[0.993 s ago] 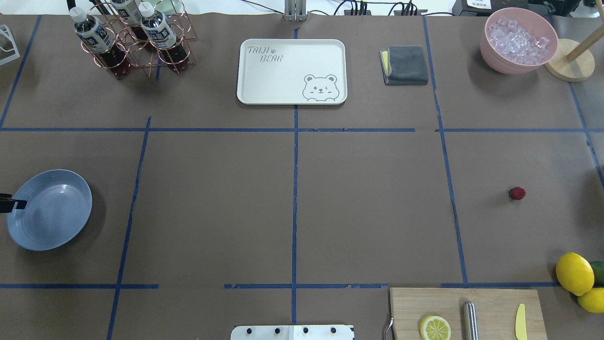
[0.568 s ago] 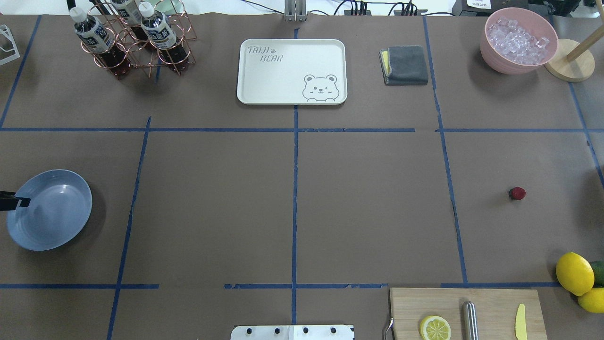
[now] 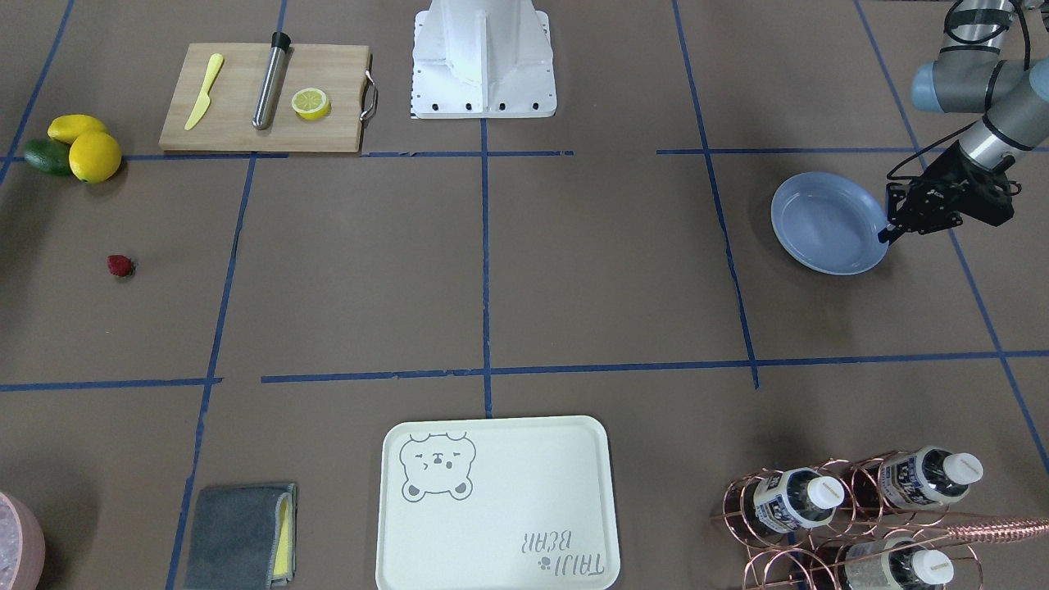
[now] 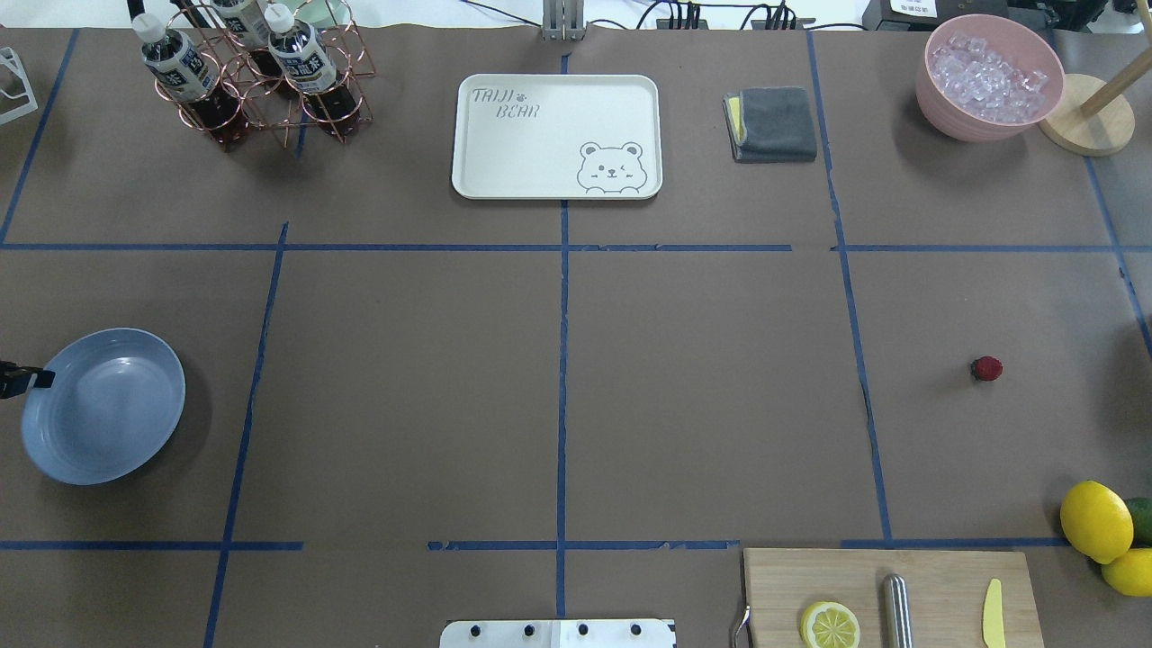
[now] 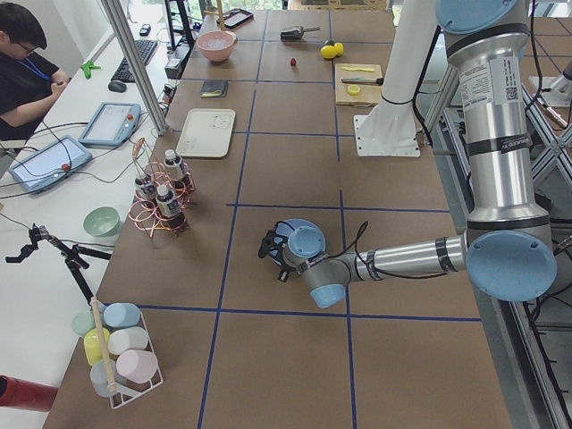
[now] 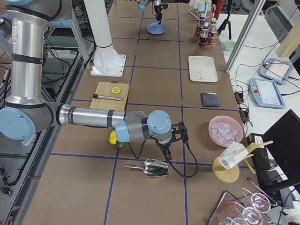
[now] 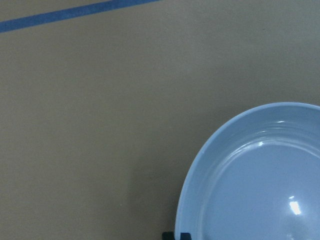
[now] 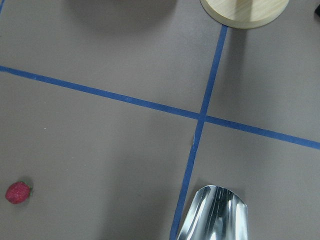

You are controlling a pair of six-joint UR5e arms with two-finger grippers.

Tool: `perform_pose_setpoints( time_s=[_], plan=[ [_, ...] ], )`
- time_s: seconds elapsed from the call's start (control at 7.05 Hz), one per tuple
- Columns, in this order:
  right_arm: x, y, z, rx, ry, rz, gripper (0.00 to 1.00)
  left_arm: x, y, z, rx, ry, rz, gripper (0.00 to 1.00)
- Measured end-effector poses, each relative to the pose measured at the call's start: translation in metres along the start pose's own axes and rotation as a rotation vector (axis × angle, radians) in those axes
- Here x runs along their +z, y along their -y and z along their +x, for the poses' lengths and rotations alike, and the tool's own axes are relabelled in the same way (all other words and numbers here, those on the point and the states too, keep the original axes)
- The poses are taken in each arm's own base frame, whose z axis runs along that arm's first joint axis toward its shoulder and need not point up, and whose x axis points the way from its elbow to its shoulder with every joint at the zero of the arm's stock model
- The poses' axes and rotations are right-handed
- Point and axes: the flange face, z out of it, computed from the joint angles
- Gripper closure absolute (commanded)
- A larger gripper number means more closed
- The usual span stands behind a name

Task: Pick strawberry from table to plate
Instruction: 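Lower the left gripper to the rim of the light blue plate and grip it, then slide the light blue plate with the left gripper to the table center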

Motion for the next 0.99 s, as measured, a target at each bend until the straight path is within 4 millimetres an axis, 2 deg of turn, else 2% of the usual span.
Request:
perform_pose_setpoints(
  time_s=[0.14, 0.28, 0.71, 0.85, 0.99],
  plan=[
    [0.0, 0.0, 0.0, 0.0, 0.0, 0.0, 0.0, -0.004, 0.015, 0.017, 0.001, -0.022, -0.004, 1.0],
    [0.0, 0.0, 0.0, -0.001, 0.0, 0.0, 0.0, -0.01, 0.044, 0.044, -0.006, -0.037, -0.015, 1.0],
    [0.001, -0.001, 0.001, 0.004, 0.0, -0.002, 0.0, -0.024, 0.166, 0.155, -0.086, -0.066, 0.034, 1.0],
    [0.003, -0.002, 0.003, 0.008, 0.001, -0.006, 0.0, -0.019, 0.2, 0.195, -0.11, -0.082, 0.079, 1.0],
    [0.004, -0.002, 0.005, 0.012, 0.001, -0.009, 0.0, 0.0, 0.219, 0.244, -0.116, -0.104, 0.103, 1.0]
  ],
)
